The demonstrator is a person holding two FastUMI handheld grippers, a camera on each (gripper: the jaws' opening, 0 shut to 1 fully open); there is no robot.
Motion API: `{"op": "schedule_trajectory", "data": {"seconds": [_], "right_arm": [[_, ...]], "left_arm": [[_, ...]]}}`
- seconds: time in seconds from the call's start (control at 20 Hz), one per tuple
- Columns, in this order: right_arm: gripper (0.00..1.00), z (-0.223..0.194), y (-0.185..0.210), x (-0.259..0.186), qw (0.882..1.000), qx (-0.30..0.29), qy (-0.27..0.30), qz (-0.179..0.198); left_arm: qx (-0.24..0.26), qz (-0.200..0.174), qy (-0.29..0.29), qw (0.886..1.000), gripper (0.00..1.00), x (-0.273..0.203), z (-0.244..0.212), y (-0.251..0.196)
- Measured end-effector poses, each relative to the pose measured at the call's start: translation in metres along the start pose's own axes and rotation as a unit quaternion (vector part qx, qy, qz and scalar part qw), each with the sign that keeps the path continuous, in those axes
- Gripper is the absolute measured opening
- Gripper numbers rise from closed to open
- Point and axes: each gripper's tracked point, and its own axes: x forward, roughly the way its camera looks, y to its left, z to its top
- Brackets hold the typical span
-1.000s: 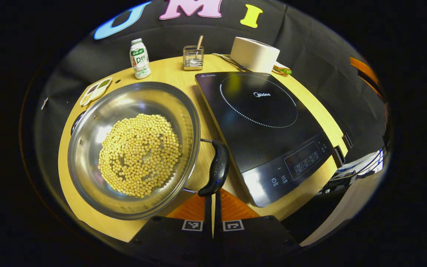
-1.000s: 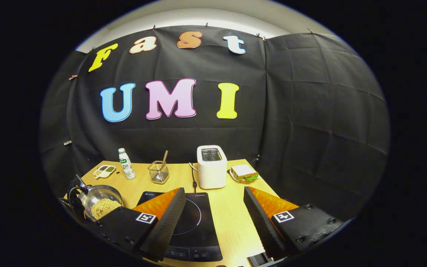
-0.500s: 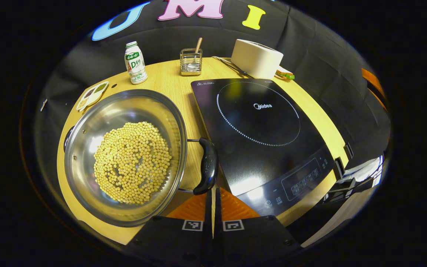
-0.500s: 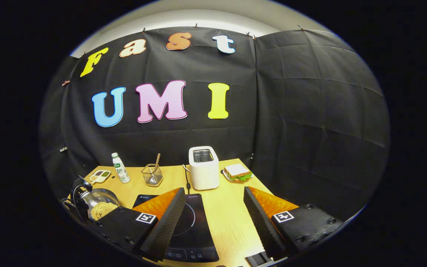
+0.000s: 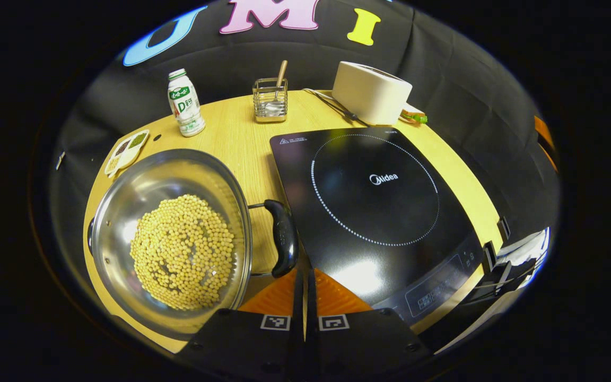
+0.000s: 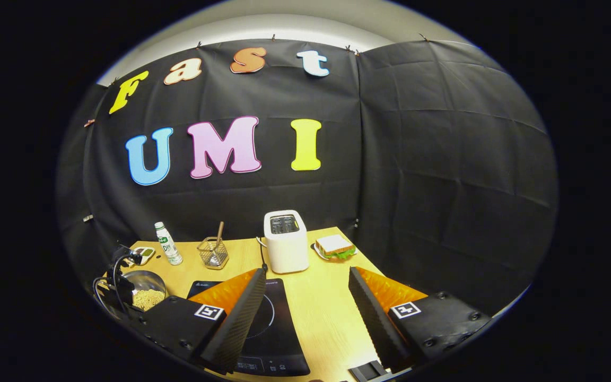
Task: First push the handle of the pot to place it horizontally, then grasp the pot with both hands and set it on the induction cooktop.
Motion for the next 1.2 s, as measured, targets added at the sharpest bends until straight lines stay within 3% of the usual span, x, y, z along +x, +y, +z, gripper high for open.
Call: {"op": "schedule_trajectory", "data": {"seconds": [0.75, 1.2], "right_arm": [[0.98, -0.007, -0.007, -0.002, 1.000, -0.002, 0.012, -0.011], [0.98, -0.014, 0.020, -0.006, 0.999, -0.022, 0.025, 0.013]], "left_arm": [[-0.002, 0.006, -0.014, 1.000, 0.05, 0.006, 0.021, 0.007], [-0.018, 0.006, -0.066, 0.998, 0.05, -0.040, 0.012, 0.010]]}}
